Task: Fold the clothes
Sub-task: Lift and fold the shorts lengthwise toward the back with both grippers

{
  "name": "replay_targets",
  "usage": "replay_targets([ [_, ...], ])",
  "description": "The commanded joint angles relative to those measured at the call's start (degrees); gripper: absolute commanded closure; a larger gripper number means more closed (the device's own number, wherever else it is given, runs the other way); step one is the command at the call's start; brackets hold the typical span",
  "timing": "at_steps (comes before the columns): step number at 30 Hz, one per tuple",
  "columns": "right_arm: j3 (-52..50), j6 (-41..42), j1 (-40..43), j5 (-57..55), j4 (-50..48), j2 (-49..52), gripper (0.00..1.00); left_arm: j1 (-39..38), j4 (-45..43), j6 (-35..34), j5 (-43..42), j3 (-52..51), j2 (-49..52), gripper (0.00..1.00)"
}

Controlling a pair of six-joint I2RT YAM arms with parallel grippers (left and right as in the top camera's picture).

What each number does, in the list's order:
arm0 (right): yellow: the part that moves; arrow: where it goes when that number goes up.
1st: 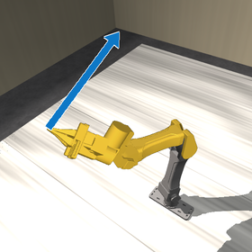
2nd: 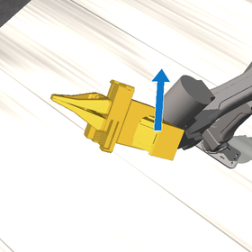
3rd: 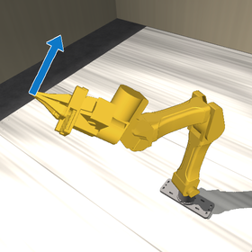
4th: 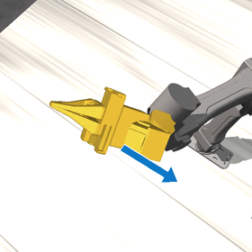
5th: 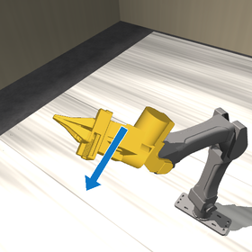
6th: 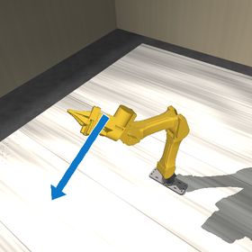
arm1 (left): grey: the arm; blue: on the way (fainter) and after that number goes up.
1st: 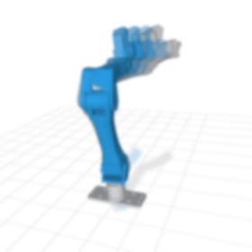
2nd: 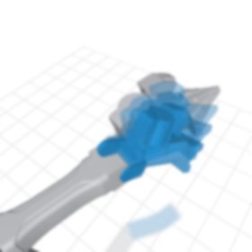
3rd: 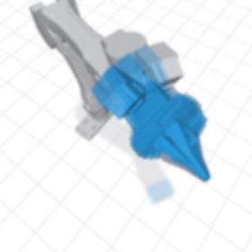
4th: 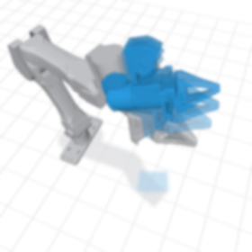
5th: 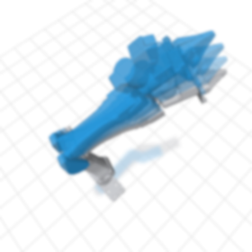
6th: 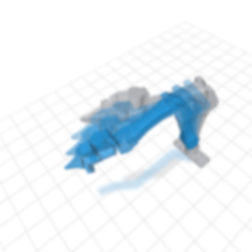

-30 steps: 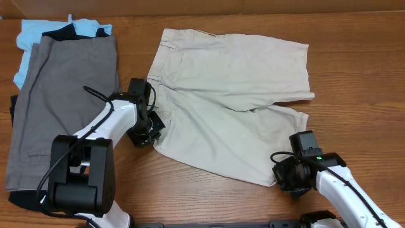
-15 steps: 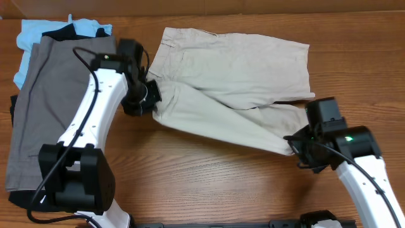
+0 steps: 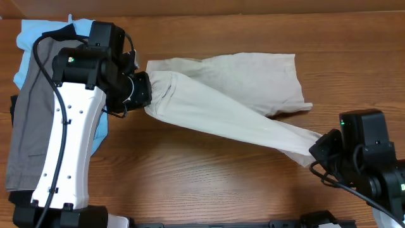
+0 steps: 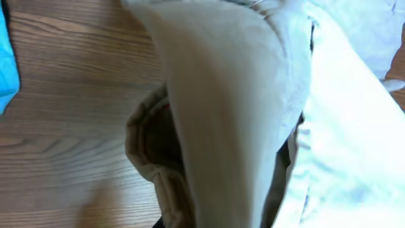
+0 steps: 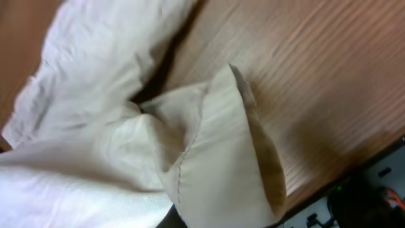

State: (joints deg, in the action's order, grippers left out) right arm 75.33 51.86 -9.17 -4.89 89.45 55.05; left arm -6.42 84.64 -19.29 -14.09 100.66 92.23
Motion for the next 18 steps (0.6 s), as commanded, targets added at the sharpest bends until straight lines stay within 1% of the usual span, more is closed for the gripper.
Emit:
replay_targets([
  [1, 1.25, -5.14, 0.24, -6.67, -3.28, 3.69, 0.96, 0.72, -0.74, 0.37, 7.30, 0.63, -1.11, 0.96],
  [4, 1.25, -7.43, 0.24, -7.61, -8.00, 8.83, 0.96, 0.72, -2.91, -1.79, 9.25, -2.43, -1.09, 0.96],
  [6, 1.25, -7.54, 0.24, -10.12, -11.32, 12.90, 0.96, 0.76, -5.84, -4.00, 11.76, -4.87, -1.09, 0.96],
  [8, 1.25, -9.42, 0.70, -11.45, -15.61, 17.40, 0.96, 0.83, -9.97, -6.80, 14.60, -7.21, -1.05, 0.96],
  [11, 1.25, -11.74, 2.69, -11.39, -22.51, 23.96, 0.96, 0.83, -18.51, -9.14, 16.24, -10.84, -0.83, 0.96],
  [13, 1.27, -13.51, 5.44, -10.95, -29.42, 29.53, 0.96, 0.83, -27.63, -9.11, 16.24, -13.75, -0.50, 0.96],
  [18, 1.27, -17.00, 9.64, -7.96, -38.27, 35.10, 0.96, 0.72, -41.38, -9.16, 19.19, -15.39, 1.03, 0.96],
])
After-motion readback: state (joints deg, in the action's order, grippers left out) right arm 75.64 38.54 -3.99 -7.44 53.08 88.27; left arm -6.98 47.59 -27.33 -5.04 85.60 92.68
